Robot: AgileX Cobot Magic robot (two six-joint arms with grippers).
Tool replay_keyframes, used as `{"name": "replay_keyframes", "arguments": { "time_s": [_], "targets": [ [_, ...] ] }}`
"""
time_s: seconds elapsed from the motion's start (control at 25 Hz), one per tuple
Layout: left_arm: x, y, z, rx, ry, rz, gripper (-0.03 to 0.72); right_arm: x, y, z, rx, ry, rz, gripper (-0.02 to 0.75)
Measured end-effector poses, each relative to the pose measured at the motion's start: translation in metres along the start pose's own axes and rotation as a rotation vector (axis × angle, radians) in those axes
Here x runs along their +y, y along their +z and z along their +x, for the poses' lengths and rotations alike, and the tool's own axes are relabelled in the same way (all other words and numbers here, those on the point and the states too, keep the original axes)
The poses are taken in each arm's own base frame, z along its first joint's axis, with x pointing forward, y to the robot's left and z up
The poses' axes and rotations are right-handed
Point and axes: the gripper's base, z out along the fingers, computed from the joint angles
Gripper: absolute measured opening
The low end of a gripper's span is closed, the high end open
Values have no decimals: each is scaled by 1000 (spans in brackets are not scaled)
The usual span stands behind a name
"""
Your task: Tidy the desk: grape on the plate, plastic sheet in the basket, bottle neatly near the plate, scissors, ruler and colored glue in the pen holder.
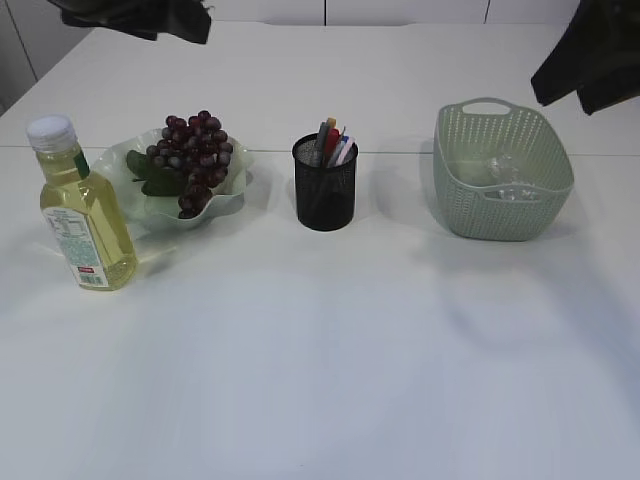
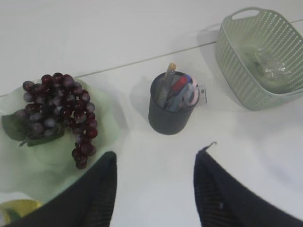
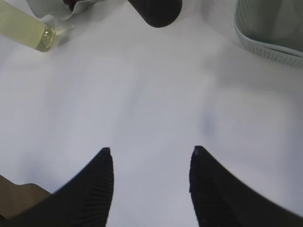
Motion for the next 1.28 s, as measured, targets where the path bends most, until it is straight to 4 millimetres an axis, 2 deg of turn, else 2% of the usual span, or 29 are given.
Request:
{"name": "replay_keyframes", "arguments": {
  "time_s": [0.12,0.32,0.44,0.6,0.72,0.88,1.28],
  "targets": [
    [2,-31,0,21,-2,-9,387,7,-18,6,-40,-28,22,416],
    [3,-77,2,38,-21,-1,387,23,-61,26,-136,-98,98,416],
    [3,-100,4,32,-33,12,377,33,-84,49,-192,-129,129,417],
    [5,-130,10,-13,-24,21,348,45,-108,94,-260,-175,171,417],
    [5,-148,24,-42,-5,33,331,49,-115,129,-308,-198,211,417],
    [2,-172,48,-101,28,78,326,52,-115,172,-343,-214,228,417],
    [15,-212,117,-192,43,106,325,51,-102,246,-506,-253,254,417]
  ]
}}
